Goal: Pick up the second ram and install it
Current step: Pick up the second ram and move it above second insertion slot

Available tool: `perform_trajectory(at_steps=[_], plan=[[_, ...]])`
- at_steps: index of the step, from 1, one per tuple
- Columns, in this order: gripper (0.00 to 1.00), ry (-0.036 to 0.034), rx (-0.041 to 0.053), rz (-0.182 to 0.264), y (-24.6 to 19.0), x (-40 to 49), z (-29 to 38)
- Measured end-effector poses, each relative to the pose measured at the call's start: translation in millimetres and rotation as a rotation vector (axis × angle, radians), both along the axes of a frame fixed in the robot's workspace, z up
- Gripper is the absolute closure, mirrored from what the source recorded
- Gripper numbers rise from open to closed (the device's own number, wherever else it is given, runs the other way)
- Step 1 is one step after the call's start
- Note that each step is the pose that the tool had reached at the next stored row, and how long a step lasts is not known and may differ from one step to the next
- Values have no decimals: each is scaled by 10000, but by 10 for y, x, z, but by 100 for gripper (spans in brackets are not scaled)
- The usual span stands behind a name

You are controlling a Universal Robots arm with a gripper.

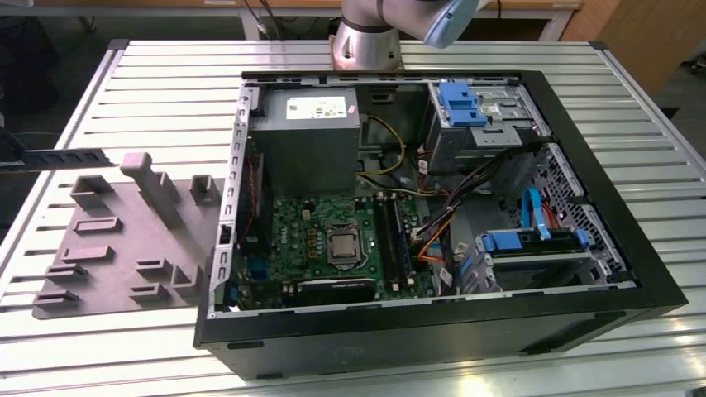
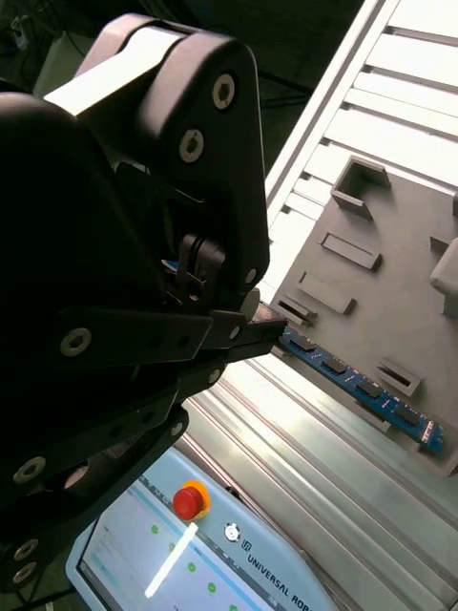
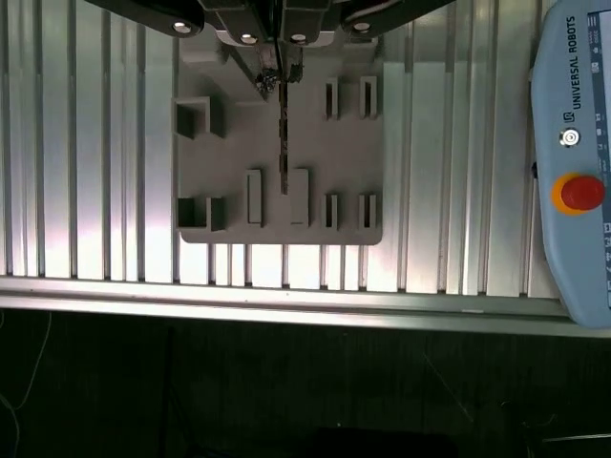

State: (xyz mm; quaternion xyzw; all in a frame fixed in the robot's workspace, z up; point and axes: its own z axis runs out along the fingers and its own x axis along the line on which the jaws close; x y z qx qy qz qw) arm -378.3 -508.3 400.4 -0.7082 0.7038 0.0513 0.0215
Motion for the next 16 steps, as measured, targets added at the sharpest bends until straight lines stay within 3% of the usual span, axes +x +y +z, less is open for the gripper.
perform_trajectory(at_steps=[16], plan=[[88, 0, 0, 0, 0, 276, 0]])
